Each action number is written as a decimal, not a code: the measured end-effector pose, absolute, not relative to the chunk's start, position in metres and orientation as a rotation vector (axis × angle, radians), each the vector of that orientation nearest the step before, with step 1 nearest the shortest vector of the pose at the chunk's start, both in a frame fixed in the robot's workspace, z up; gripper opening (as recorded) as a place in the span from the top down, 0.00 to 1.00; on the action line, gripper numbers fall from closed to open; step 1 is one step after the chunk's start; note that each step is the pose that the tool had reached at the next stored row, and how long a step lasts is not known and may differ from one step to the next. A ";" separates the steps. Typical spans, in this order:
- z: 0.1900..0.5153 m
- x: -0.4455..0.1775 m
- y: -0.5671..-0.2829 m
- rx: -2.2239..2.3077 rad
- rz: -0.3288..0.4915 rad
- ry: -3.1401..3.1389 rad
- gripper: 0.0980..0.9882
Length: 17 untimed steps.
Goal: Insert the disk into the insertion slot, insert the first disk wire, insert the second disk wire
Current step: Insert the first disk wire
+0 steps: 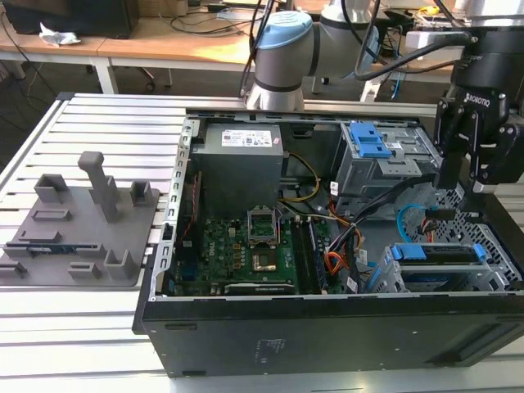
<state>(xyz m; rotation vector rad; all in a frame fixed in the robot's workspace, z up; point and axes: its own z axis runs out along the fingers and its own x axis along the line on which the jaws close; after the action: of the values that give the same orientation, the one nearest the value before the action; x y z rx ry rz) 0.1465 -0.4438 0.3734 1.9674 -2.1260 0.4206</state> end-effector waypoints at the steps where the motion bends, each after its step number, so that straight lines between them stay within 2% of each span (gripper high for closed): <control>1: 0.372 0.147 -0.441 1.962 0.431 -2.119 0.41; 8: 0.362 0.146 -0.435 1.935 0.475 -2.091 0.43; 11: 0.358 0.145 -0.432 1.930 0.490 -2.088 0.65; 17: 0.354 0.144 -0.430 1.887 0.511 -2.136 0.65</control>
<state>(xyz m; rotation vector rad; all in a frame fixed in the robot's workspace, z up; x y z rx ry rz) 0.1437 -0.4303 0.3544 1.8866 -2.1363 0.5106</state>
